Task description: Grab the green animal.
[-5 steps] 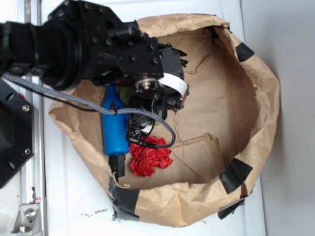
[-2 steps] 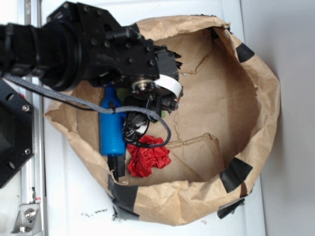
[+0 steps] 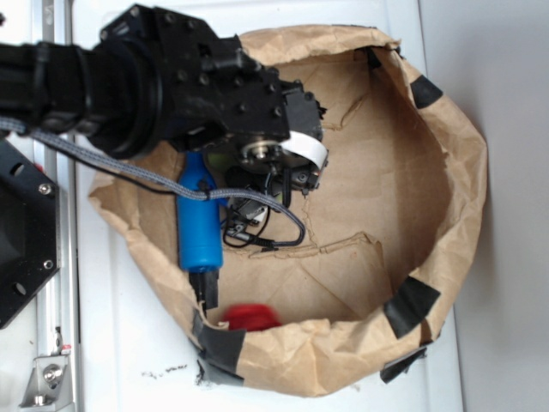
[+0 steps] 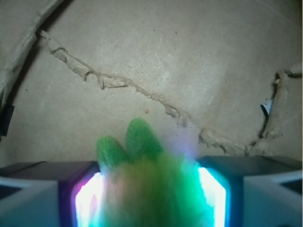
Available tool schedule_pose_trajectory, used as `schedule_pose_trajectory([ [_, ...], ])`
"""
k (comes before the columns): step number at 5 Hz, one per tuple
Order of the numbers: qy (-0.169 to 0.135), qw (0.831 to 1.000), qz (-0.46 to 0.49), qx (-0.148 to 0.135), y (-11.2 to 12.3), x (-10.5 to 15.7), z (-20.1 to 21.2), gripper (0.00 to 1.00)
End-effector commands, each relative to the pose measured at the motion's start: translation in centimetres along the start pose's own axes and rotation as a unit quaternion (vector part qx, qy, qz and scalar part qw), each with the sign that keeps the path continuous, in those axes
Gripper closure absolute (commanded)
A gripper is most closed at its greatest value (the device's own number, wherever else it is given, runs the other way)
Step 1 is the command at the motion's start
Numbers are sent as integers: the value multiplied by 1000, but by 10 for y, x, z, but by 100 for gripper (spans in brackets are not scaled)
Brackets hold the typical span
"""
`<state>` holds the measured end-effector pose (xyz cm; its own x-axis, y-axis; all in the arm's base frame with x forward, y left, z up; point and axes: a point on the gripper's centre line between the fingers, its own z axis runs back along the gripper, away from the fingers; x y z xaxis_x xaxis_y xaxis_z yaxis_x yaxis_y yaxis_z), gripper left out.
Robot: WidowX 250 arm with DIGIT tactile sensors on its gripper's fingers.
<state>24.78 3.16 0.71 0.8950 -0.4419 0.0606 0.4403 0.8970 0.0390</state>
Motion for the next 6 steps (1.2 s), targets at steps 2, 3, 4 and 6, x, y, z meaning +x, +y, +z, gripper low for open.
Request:
schedule_pose_trajectory([
  [2,2,1000,19,-7,8,4,10,100],
  [3,-17,998,54,-6,11,15,59,100],
  [4,-33,992,119,-8,11,33,109,100],
  [6,-23,976,218,4,3,70,175,100],
])
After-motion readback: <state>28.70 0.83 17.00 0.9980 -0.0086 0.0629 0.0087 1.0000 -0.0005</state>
